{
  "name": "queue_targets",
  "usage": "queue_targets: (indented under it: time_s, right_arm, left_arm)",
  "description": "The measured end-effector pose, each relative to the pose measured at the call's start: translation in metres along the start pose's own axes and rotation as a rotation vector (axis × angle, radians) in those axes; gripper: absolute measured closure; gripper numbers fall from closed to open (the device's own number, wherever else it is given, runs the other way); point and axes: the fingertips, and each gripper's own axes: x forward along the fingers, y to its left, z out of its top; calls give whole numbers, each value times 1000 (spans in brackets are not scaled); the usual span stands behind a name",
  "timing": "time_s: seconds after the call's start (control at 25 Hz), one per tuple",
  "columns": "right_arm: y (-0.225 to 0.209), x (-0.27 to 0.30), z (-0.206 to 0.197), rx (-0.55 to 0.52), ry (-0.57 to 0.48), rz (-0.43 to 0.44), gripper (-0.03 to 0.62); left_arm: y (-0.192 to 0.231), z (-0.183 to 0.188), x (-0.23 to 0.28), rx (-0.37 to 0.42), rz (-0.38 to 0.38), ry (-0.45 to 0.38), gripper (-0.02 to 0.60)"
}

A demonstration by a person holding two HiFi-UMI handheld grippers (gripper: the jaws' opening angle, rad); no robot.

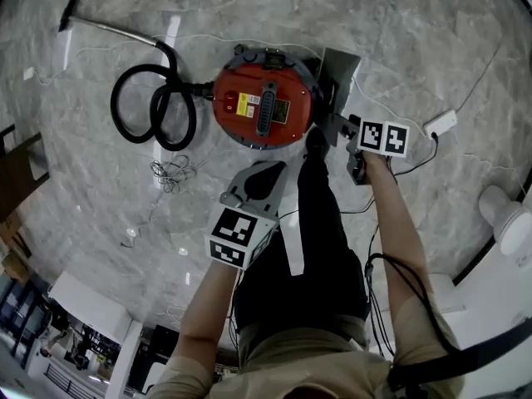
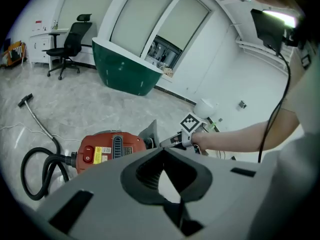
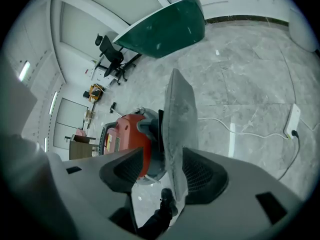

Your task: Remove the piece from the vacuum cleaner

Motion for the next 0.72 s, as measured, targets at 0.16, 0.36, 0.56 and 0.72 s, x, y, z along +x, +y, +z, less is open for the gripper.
queue_targets:
  time_s: [0.16, 0.36, 0.56, 0.72]
  right_arm:
    - [-4, 22, 3, -30, -5, -33, 372]
    - [-26, 41, 5, -93, 25, -123, 341]
    - [-24, 51, 6, -154, 63, -96, 341]
    - [-30, 46, 3, -228, 97, -110, 417]
  left_arm:
    - [20, -7, 17, 37, 21, 9, 578]
    - [31, -18, 22, 0, 25, 9, 577]
    - [35, -31, 31, -2, 23, 32, 578]
    - [35, -25, 41, 14, 19, 29, 577]
